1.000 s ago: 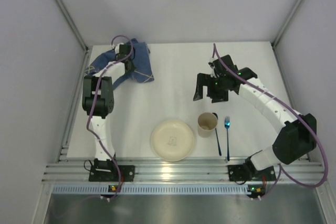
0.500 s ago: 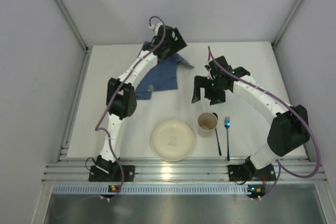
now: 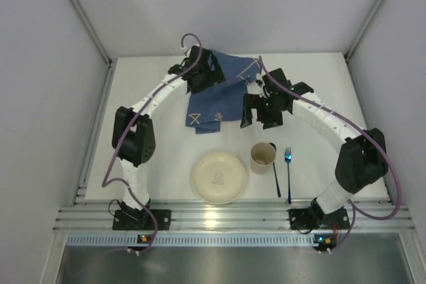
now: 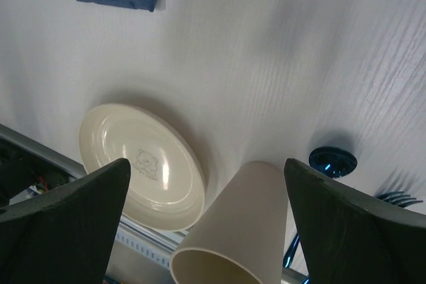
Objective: Set the dinner table for one person
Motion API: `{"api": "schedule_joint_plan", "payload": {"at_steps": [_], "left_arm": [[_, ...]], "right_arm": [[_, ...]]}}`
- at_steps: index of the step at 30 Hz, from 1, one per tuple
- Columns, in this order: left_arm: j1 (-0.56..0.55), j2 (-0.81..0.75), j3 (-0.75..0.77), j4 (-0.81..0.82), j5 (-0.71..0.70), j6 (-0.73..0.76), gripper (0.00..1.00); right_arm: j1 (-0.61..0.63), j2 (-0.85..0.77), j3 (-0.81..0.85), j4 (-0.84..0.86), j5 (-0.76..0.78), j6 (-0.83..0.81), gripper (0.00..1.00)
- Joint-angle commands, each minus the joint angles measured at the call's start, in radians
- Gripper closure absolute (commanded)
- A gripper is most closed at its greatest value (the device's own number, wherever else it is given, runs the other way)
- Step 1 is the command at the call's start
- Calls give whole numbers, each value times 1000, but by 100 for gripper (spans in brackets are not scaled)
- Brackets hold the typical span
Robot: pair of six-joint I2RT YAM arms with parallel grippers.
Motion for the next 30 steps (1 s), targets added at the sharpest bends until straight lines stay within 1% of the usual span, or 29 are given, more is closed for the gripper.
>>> {"api": "schedule_joint_plan", "payload": {"at_steps": [1,2,4,5,7,8,9,12,13,14,15,17,19,23,25,26,27,29,30], "left_arm": [[57,-217,-147,4,-64,77,2],[65,-239,-208,9,-73,88,1],[79,-288,-246,3,-74,107,2],[80,-298,-270,-3,-74,114,1],[82,-321,-287,-17,-75,128,2],[82,-327,-306,-26,-78,133,2],[85,-339,-316,-28,-86,136,2],[111,-353,-358,-34,-81,130,2],[123,-354,-367,-33,-60,124,2],[136,-357,-388,-26,-43,114,2],[166,-362,-402,-17,-22,110,2],[194,-370,-439,1,28,101,2],[225,-379,-464,41,58,101,2],[242,-358,-473,50,83,114,2],[246,-336,-471,55,86,114,1],[248,-328,-470,55,130,119,1],[249,-312,-470,56,132,117,2],[254,-295,-468,66,138,124,2],[263,-278,-470,72,146,125,2]], "right_arm": [[-34,49,80,67,-5,-30,0],[-47,85,102,79,-20,-30,0],[-88,130,123,98,-35,-19,0],[-97,180,139,98,-28,-18,0],[-117,237,203,92,-9,0,0],[-120,292,226,89,3,11,0],[-125,322,273,92,2,28,2],[-125,426,347,92,11,42,4],[-125,451,363,90,14,45,7],[-127,493,392,83,15,48,8],[-125,513,399,83,8,54,11],[-125,549,403,96,-20,62,14],[-123,563,395,116,-32,66,18],[-122,570,352,145,-41,83,23],[-122,580,340,159,-51,89,29],[-122,584,332,162,-55,94,32],[-119,590,332,167,-58,96,38],[-113,609,340,173,-69,99,43],[-108,615,343,173,-69,99,50]]}}
